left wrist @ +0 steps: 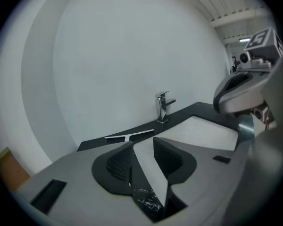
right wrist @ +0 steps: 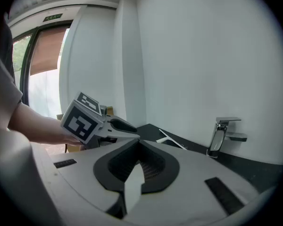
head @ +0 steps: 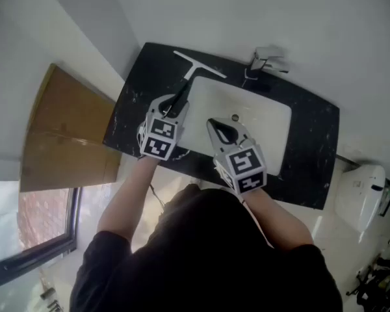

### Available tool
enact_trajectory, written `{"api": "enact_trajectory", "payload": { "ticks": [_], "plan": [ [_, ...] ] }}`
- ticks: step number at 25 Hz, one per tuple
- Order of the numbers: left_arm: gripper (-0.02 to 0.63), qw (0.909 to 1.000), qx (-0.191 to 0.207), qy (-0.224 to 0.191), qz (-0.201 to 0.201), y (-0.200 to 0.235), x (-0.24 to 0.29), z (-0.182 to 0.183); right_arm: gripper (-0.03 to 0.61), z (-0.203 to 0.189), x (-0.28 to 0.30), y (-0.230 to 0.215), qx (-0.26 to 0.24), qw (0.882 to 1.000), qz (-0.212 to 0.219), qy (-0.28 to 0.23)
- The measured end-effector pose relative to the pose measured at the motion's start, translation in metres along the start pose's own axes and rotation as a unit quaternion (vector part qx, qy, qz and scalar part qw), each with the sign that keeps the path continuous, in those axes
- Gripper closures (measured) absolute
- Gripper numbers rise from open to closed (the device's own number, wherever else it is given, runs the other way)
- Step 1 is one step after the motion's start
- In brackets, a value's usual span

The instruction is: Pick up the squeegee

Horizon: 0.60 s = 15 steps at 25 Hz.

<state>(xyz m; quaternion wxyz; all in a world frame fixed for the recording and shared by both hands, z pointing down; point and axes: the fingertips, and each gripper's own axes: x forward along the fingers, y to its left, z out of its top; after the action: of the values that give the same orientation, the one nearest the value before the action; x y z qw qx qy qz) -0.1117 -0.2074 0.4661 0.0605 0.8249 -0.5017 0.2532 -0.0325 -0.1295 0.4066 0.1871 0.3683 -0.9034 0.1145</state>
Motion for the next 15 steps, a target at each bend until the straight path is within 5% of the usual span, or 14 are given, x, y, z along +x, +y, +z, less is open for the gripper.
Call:
{"api": "enact_trajectory", "payload": {
  "ticks": [7, 15],
  "plan": [
    [0.471, 0.9997, 0.001, 0.022, -0.012, 0.050, 0.071, -0.018, 0.571, 0.000, 0.043, -0.020, 0.014, 0.999, -0.024, 0.022],
    [0.471, 0.9967, -0.008, 0.069, -0.042, 0.057, 0.130, -0.053, 0.571, -0.012, 0.059, -0.043, 0.031, 0.997, -0.055, 0.041]
  ]
}}
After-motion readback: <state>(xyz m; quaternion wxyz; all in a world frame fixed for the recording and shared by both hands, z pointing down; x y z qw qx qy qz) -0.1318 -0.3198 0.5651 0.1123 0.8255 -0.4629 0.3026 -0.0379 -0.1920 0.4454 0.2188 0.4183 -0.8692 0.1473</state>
